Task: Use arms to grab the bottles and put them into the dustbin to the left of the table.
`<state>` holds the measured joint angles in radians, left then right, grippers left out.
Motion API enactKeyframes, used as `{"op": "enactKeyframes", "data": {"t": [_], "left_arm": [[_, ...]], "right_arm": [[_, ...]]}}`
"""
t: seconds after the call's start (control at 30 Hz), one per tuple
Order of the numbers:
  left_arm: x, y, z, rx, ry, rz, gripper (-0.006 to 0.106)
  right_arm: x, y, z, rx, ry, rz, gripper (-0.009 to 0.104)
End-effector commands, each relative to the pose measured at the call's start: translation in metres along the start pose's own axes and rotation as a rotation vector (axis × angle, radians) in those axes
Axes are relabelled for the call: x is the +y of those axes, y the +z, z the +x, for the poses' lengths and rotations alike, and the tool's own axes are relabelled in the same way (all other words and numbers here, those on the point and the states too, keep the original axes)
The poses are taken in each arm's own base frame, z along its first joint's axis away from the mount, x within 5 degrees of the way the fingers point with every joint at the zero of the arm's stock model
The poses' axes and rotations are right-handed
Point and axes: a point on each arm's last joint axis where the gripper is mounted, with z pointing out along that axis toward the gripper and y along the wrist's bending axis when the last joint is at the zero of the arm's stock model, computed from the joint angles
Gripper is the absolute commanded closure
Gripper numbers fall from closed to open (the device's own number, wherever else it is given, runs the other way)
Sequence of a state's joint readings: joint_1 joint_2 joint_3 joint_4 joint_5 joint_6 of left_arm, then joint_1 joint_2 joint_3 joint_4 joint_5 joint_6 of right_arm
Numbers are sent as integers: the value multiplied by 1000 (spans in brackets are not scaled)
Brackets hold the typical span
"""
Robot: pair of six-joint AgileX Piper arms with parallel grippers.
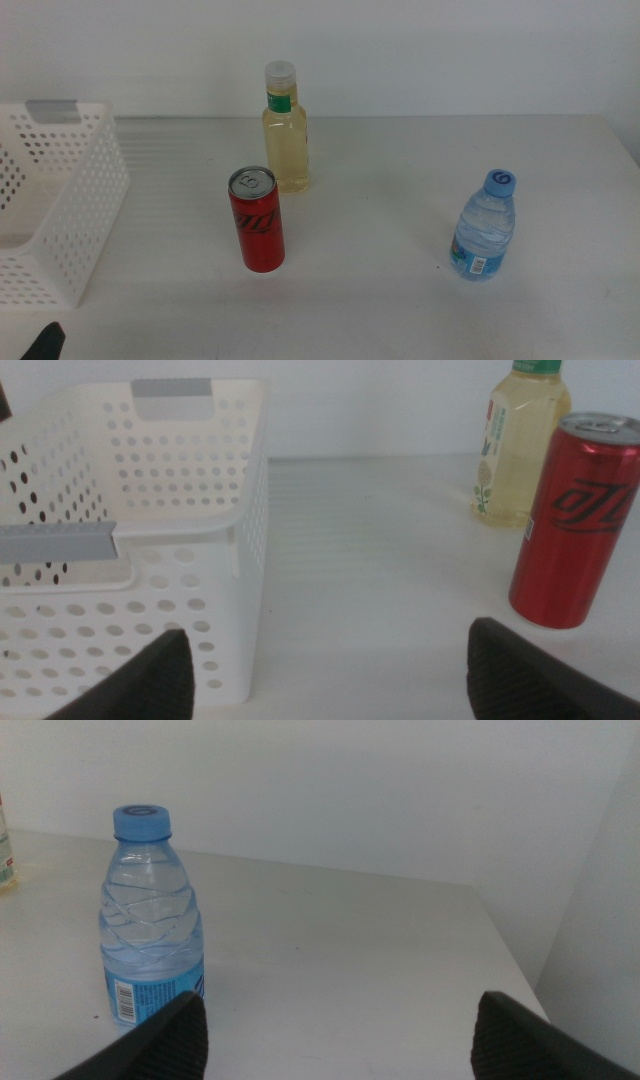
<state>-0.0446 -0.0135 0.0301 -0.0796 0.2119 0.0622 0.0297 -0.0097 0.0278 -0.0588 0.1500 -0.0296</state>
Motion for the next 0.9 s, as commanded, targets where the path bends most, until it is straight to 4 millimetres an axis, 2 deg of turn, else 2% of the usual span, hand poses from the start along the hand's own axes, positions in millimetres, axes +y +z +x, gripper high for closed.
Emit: {"op": "enactKeyframes", "data": {"t": [0.0, 0.17, 0.47, 0.87], "left_arm": [[0, 2, -6, -67, -19, -3, 10], [-1, 8, -12, -86, -3, 25, 10], [-12, 30, -10, 3, 46, 140, 10], [-41, 57, -10, -25, 95, 334, 10]], "right_arm": [[-1, -3, -11, -108, -26, 13, 11], [-1, -3, -11, -108, -26, 13, 11], [-1, -3, -11, -108, -26, 13, 11], [-1, -3, -11, -108, -26, 13, 11]]}}
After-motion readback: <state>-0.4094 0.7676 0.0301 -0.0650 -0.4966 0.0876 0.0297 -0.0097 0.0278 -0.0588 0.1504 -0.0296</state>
